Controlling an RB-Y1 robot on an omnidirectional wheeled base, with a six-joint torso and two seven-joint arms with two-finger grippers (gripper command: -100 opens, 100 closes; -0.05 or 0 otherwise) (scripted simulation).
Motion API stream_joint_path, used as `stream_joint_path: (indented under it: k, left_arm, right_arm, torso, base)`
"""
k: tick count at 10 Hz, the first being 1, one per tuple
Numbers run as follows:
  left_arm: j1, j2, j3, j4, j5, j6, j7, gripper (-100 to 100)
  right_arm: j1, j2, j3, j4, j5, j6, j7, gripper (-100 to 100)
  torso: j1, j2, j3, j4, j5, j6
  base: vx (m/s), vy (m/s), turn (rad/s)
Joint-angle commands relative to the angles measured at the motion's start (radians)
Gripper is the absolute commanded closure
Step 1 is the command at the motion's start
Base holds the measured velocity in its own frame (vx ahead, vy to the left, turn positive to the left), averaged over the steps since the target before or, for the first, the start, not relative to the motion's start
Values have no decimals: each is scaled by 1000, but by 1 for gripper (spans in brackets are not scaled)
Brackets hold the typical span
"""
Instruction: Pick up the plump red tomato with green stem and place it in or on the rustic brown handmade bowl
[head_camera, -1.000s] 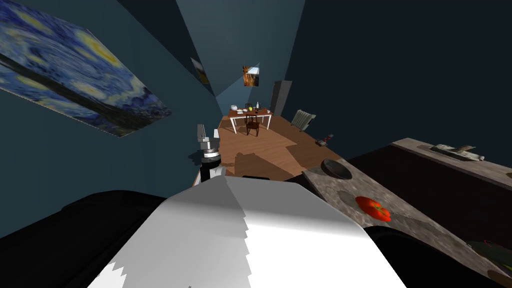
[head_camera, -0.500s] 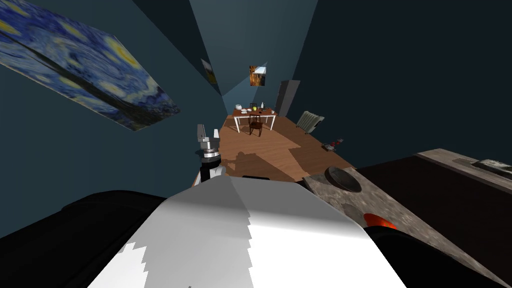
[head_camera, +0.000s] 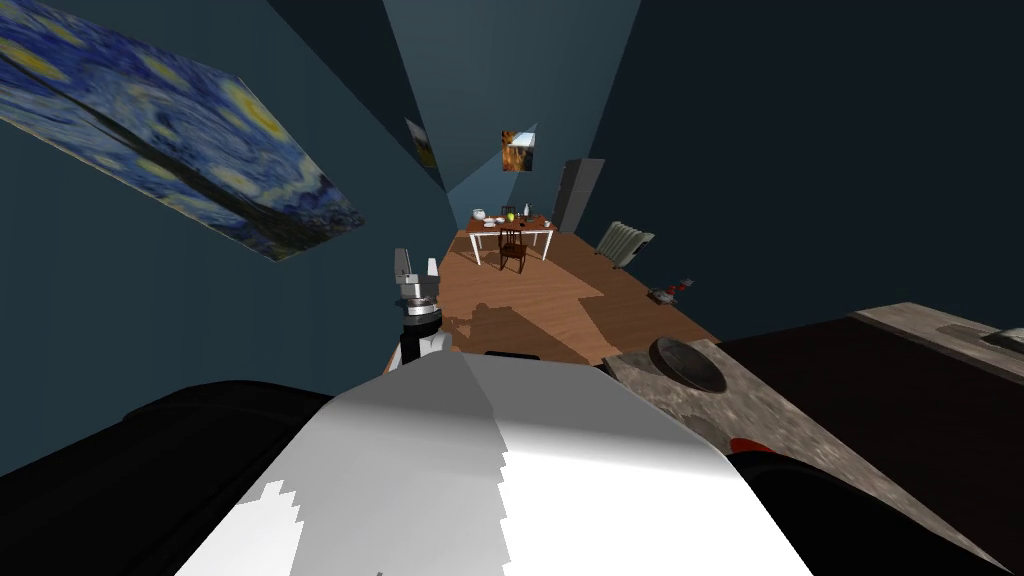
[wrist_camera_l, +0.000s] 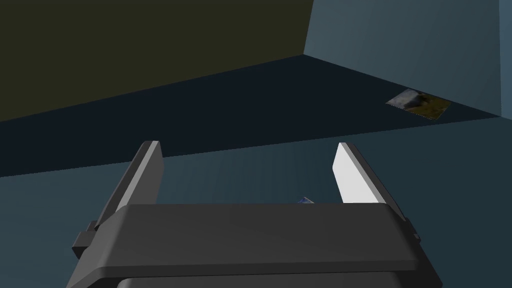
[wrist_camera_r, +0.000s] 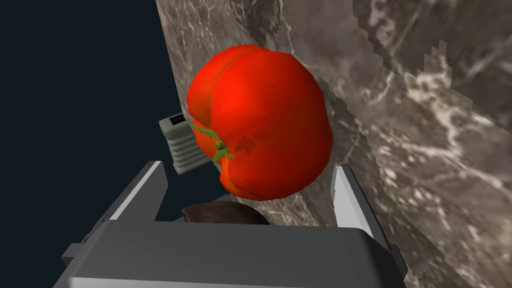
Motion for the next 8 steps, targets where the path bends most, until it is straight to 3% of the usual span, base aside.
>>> stream_joint_path:
  k: [1,5,6,7,8]
  left_arm:
    - [0,0,0,0,0,0,0,0]
    - [0,0,0,0,0,0,0,0]
    - [0,0,0,0,0,0,0,0]
    - [0,0,0,0,0,0,0,0]
    - [0,0,0,0,0,0,0,0]
  right_arm:
    - [0,0,0,0,0,0,0,100]
    - [0,0,0,0,0,0,0,100]
    - [0,0,0,0,0,0,0,0]
    - [0,0,0,0,0,0,0,100]
    - [0,0,1,0,0,0,0,0]
  torso:
    - [0,0,0,0,0,0]
    - [2,0,0,0,1,0]
    - [2,0,0,0,1,0]
    - [2,0,0,0,1,0]
    - [2,0,0,0,1,0]
  base:
    - [0,0,0]
    - [0,0,0]
    - [0,0,0]
    - [0,0,0]
    - [0,0,0]
